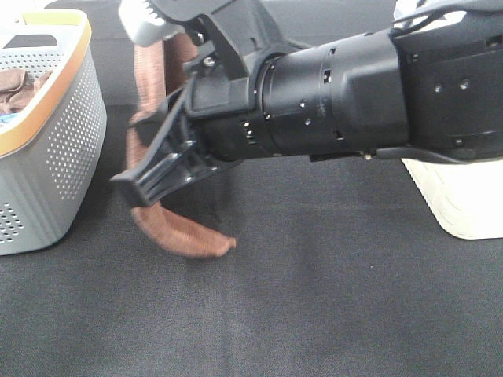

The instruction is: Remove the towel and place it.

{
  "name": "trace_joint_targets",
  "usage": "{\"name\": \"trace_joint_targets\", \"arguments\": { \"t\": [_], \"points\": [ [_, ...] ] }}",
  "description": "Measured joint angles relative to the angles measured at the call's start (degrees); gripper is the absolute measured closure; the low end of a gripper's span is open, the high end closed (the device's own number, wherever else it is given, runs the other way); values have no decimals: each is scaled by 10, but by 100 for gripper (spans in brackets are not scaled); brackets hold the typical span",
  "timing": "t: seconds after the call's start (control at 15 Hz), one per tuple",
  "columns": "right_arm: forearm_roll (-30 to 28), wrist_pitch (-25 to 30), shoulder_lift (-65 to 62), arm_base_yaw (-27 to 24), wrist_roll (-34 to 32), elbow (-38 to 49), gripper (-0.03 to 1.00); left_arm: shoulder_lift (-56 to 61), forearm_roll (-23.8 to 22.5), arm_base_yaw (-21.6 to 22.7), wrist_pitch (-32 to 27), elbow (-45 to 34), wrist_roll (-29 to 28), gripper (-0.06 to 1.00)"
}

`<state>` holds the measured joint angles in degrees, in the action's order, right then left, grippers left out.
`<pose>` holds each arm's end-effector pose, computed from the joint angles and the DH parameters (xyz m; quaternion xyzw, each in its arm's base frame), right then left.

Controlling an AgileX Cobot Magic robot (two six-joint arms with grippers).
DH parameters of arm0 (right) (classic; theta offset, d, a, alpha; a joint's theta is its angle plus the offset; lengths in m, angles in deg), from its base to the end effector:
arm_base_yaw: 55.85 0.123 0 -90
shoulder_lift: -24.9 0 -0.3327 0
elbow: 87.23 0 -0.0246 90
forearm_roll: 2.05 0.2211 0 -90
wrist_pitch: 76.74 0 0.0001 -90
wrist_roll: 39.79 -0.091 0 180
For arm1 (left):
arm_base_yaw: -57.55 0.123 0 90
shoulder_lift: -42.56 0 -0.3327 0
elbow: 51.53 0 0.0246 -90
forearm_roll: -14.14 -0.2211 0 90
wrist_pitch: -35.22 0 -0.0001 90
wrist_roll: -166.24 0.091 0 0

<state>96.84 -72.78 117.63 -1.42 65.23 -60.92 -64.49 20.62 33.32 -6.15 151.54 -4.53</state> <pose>0.1699 0.2485 0.3263 -0.4479 0.7327 0.2361 0.4547 0.3519 -0.1658 0.4364 0.2357 0.8554 -0.1120 0.4475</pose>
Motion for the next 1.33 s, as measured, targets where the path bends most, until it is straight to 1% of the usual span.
{"name": "trace_joint_targets", "arguments": {
  "t": [0.07,0.13,0.2,0.27,0.4,0.47,0.53,0.6,0.67,0.73,0.8,0.87,0.93,1.07,1.13,1.33],
  "points": [
    [-34,28,0,0,-22,0,97,0,1,0,-10,0,0,94],
    [-150,70,-1,-1,-119,0,97,0,7,-2,-33,0,-2,94],
    [-251,92,-2,-2,-213,0,97,0,13,-5,-51,0,-2,94],
    [-366,101,-5,-2,-331,-1,97,0,17,-5,-66,0,-3,94],
    [-633,100,-5,-2,-615,-2,97,0,17,-5,-72,0,-4,94],
    [-754,103,-6,-3,-741,-4,97,0,14,-5,-68,0,-4,94],
    [-921,136,-6,-17,-931,-22,97,0,-3,-5,-61,0,-9,94],
    [-1022,165,-6,-35,-1055,-36,97,0,-19,-3,-51,0,-20,94],
    [-1022,165,-6,-35,-1055,-36,97,0,-19,-3,-51,0,-20,94],
    [-1099,196,-6,-57,-1145,-54,97,0,-44,-3,-45,0,-38,94],
    [-1165,215,-6,-85,-1209,-75,97,0,-70,-3,-37,0,-60,94],
    [-1204,219,-6,-115,-1235,-96,97,0,-95,-3,-33,0,-83,94],
    [-1225,218,-6,-142,-1243,-122,97,-4,-117,-3,-22,0,-100,94],
    [-1238,200,3,-202,-1240,-176,97,-23,-151,-3,19,0,-127,94],
    [-1238,175,29,-239,-1223,-222,97,-40,-179,-5,67,0,-143,94],
    [-1238,126,103,-293,-1177,-304,97,-70,-273,-3,193,0,-185,94]
  ]
}}
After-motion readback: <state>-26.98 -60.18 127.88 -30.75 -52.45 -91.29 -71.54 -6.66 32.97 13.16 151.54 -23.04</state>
